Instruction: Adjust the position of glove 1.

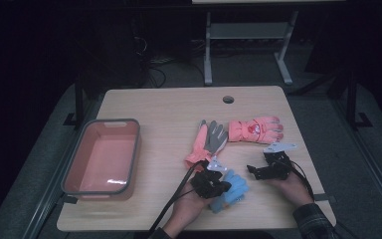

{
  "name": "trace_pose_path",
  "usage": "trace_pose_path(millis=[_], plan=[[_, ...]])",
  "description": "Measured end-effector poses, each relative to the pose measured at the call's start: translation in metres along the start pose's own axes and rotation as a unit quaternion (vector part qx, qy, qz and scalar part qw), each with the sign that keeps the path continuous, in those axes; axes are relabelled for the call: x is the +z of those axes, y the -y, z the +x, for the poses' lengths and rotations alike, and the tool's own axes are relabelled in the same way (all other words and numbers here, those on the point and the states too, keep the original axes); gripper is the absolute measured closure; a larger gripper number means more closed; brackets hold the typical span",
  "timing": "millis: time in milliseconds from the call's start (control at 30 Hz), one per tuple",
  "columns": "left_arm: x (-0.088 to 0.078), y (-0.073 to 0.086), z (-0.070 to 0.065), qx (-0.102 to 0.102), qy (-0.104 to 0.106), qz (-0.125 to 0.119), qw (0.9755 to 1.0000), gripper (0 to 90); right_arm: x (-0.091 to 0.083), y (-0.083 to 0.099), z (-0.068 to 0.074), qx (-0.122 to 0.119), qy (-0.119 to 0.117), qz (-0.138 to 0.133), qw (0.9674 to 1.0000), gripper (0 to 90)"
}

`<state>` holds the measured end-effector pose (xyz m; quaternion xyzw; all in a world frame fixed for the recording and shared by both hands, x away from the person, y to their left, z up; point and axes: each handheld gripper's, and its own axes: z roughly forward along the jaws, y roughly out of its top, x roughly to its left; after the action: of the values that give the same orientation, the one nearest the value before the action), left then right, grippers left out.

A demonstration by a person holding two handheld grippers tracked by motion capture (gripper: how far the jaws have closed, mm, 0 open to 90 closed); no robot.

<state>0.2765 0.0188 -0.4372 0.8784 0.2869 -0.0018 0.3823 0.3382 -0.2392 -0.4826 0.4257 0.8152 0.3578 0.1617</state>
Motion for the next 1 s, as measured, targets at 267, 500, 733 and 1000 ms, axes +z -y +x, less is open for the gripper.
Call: trace_pose_path(millis=[267, 500, 733, 1000], plan=[[0.015, 0.007, -0.004, 0.016, -0.020, 0.017, 0.9995, 86.1, 0.000, 0.000, 0.000, 0.001, -0.001, 0.000, 1.0000, 11.2], [0.004, 0.002, -0.009, 0.035, -0.035, 0.008, 0.9988, 58.5, 0.000, 0.000, 0.000, 0.001, -0.001, 0.001, 1.0000, 11.2], [0.002, 0.002, -0.022, 0.054, 0.030, 0.012, 0.9980, 89.4, 0.000, 0.000, 0.000, 0.001, -0.001, 0.001, 1.0000, 11.3], [0.005, 0.013, -0.017, 0.055, 0.019, 0.039, 0.9975, 89.5, 0.000, 0.000, 0.000, 0.001, -0.001, 0.001, 1.0000, 11.3]])
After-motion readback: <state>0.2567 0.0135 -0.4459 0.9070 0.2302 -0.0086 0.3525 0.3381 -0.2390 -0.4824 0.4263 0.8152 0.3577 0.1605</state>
